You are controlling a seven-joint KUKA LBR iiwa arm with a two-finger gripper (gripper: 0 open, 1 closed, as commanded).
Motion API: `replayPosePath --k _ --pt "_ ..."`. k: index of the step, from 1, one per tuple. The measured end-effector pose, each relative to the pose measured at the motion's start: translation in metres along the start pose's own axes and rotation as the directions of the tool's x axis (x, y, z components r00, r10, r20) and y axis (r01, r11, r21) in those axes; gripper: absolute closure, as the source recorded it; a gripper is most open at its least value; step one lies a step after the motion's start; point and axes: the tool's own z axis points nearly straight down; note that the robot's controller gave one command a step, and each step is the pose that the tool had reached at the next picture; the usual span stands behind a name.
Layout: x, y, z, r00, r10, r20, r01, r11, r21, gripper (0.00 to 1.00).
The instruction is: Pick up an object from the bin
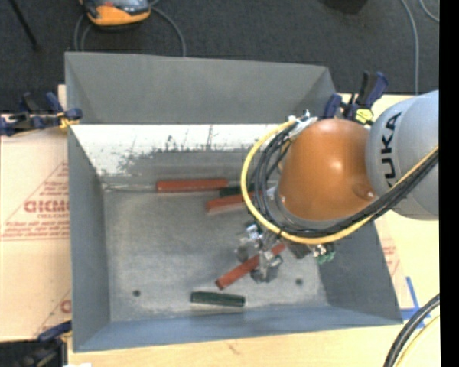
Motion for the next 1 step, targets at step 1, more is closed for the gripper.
replayPosePath --k 1 --pt "0.0047 -0.0062 -0.0396 1.0 -0.009 -0.004 0.009 1.0 -0.001 1.0"
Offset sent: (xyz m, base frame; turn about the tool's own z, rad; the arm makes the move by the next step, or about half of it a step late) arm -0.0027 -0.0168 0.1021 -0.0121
